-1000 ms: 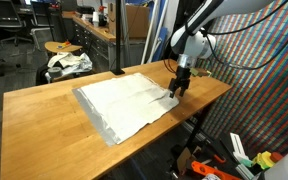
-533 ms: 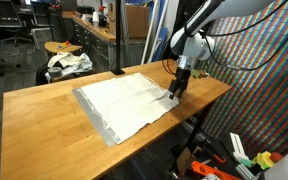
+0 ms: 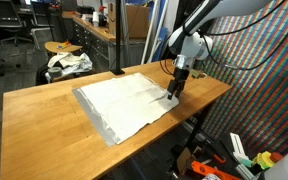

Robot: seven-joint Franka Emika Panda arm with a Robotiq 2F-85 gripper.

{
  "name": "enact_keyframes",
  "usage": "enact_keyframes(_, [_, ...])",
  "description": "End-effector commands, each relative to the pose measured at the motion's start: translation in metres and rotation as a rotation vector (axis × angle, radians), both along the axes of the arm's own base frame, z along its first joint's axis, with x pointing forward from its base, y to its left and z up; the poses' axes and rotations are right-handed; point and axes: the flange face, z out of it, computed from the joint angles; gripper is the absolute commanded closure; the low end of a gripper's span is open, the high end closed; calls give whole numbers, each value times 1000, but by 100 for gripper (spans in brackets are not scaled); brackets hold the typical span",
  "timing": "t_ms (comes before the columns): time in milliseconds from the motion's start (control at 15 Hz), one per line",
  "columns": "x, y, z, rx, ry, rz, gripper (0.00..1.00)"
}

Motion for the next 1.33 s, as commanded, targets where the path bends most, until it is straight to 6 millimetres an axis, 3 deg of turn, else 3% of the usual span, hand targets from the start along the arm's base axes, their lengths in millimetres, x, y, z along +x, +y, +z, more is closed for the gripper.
enact_keyframes(0, [7,3,-4,39,7,18,28])
enact_keyframes(133, [9,2,-4,47,14,24,36])
enact_keyframes(667, [17,2,-10,56,52,21,97])
enact_keyframes(733, [19,3,-8,49,62,12,100])
enact_keyframes(933, [22,6,-2,41,70,-48,96])
enact_keyframes(1267, [21,20,6,14,93,-123,97])
